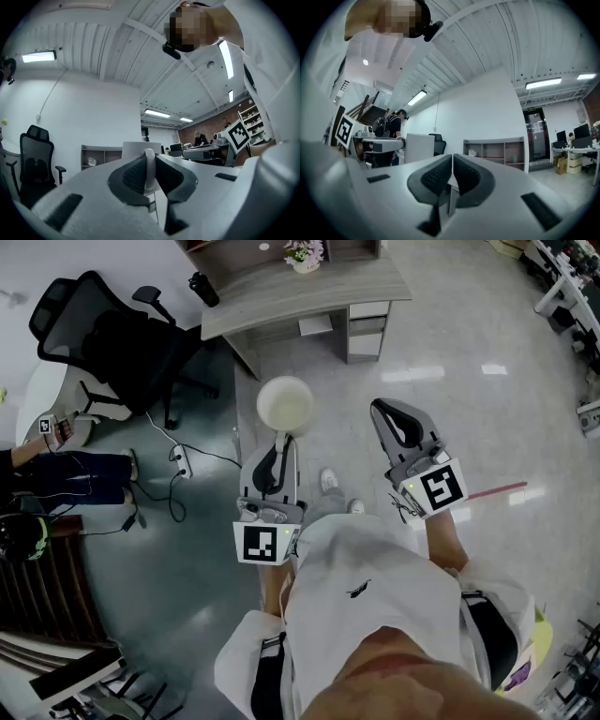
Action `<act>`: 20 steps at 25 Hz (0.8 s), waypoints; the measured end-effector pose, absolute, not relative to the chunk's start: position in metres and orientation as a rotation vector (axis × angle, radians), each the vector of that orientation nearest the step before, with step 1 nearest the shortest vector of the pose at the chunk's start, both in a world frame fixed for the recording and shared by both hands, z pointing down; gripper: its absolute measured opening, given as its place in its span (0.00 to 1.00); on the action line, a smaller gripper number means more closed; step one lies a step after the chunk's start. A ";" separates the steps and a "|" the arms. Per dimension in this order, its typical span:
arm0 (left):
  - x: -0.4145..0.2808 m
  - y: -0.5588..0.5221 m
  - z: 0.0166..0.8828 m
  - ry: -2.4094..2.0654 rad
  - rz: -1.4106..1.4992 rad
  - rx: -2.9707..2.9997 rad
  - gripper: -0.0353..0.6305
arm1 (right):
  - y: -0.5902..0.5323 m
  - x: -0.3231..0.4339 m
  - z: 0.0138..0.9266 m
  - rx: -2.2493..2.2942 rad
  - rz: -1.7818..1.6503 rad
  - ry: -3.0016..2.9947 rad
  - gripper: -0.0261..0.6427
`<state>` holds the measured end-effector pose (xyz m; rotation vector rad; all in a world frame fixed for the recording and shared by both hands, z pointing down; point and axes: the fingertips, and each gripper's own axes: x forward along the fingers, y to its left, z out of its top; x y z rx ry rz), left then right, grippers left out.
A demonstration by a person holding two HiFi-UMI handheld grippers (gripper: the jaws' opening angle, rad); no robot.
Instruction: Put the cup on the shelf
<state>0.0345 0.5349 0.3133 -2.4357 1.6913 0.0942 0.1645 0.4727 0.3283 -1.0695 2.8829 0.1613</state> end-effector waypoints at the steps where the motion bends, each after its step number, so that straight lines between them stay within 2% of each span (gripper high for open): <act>1: 0.038 0.536 0.313 1.685 0.094 -2.442 0.13 | 0.473 0.165 0.328 -1.066 0.163 2.884 0.09; 20: 0.033 0.478 0.330 1.703 0.062 -2.447 0.13 | 0.451 0.137 0.325 -1.007 0.143 2.882 0.09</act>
